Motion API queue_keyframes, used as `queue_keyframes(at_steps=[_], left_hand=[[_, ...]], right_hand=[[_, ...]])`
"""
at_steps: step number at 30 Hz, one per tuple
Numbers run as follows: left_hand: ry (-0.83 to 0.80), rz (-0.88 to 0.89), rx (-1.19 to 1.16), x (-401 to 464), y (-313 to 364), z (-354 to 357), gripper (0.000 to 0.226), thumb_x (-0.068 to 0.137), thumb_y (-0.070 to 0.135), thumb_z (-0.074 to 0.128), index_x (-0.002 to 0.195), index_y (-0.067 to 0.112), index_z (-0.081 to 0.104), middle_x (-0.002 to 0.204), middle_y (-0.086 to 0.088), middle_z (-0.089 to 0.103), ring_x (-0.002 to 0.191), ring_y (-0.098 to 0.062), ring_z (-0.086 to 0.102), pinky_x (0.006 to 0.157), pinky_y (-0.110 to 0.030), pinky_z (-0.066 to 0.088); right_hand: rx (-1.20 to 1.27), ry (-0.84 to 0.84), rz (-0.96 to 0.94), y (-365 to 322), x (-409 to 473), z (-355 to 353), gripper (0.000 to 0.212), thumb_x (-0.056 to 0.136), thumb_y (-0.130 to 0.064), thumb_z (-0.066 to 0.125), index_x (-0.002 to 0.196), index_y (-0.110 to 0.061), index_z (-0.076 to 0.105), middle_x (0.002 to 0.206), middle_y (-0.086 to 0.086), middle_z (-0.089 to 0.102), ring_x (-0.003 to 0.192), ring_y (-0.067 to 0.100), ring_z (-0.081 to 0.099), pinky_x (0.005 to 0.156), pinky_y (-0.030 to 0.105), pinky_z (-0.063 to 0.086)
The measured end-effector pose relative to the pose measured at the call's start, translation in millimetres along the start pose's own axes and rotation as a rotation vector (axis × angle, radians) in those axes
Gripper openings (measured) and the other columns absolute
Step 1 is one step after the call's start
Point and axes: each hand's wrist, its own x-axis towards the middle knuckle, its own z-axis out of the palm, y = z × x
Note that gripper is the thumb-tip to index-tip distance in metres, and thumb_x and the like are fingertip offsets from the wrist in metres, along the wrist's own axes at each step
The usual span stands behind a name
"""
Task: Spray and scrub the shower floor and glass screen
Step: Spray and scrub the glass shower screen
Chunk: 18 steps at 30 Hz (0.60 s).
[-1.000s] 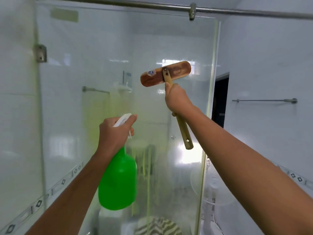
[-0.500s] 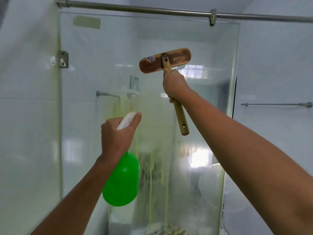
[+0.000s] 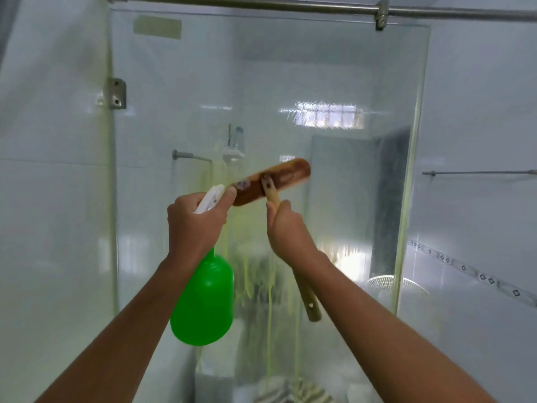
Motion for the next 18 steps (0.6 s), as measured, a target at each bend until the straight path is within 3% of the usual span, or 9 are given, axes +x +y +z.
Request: queue_keyframes(at_steps=[2,5,8,10,12,15,18], left_hand=[[0.007,0.005,-0.007,4,3,1,0.048,0.092,0.051,0.073,0.063,0.012,0.074,0.059,-0.001,0.071,0.051,-0.007,0.063,0.056,-0.020,0.048],[0.008,0.011,-0.012,6,5,2,0.048,0.092,0.050,0.074,0.062,0.013,0.074,0.057,-0.001,0.070,0.048,-0.003,0.060,0.050,-0.012,0.043],[0.020,0.006,-0.013,8,3,-1,0.046,0.092,0.049,0.074,0.063,0.014,0.075,0.058,0.000,0.072,0.051,-0.005,0.063,0.053,-0.013,0.046],[0.025,-0.003,-0.014,8,2,-3,0.046,0.092,0.049,0.074,0.064,0.013,0.076,0.060,-0.001,0.073,0.059,-0.013,0.069,0.062,-0.025,0.053],[0.023,-0.008,-0.010,6,2,-7,0.048,0.091,0.050,0.074,0.062,0.012,0.075,0.059,-0.003,0.072,0.066,-0.020,0.072,0.069,-0.033,0.055],[0.018,-0.012,0.020,2,1,-16,0.049,0.092,0.051,0.073,0.063,0.012,0.075,0.060,-0.002,0.072,0.058,-0.013,0.067,0.062,-0.028,0.050],[0.010,-0.053,0.031,0,-4,-22,0.045,0.092,0.049,0.073,0.065,0.014,0.076,0.061,0.000,0.074,0.059,-0.013,0.069,0.060,-0.023,0.051]], right_hand=[[0.017,0.081,-0.015,-32,52,-35,0.037,0.104,-0.046,0.025,0.103,-0.012,0.042,0.103,0.017,0.059,0.082,0.034,0.057,0.068,0.040,0.045],[0.084,0.151,-0.017,-67,108,-80,0.037,0.103,-0.047,0.024,0.102,-0.014,0.041,0.100,0.010,0.053,0.078,0.027,0.058,0.078,0.050,0.055],[0.086,0.120,-0.017,-68,105,-76,0.037,0.104,-0.047,0.024,0.104,-0.015,0.041,0.101,0.009,0.053,0.079,0.027,0.057,0.075,0.045,0.053],[0.004,0.057,-0.027,-43,72,-41,0.036,0.104,-0.046,0.025,0.106,-0.014,0.042,0.107,0.019,0.058,0.090,0.037,0.059,0.072,0.036,0.042],[-0.055,-0.058,-0.045,-9,18,1,0.032,0.104,-0.046,0.027,0.100,-0.016,0.038,0.100,0.021,0.061,0.091,0.040,0.060,0.068,0.037,0.037],[-0.117,-0.132,-0.070,14,-31,30,0.039,0.103,-0.050,0.025,0.098,-0.014,0.040,0.082,0.008,0.059,0.071,0.033,0.058,0.065,0.043,0.050],[-0.094,-0.057,-0.116,-4,1,12,0.039,0.103,-0.049,0.025,0.099,-0.014,0.042,0.077,0.002,0.052,0.069,0.028,0.054,0.061,0.040,0.044]])
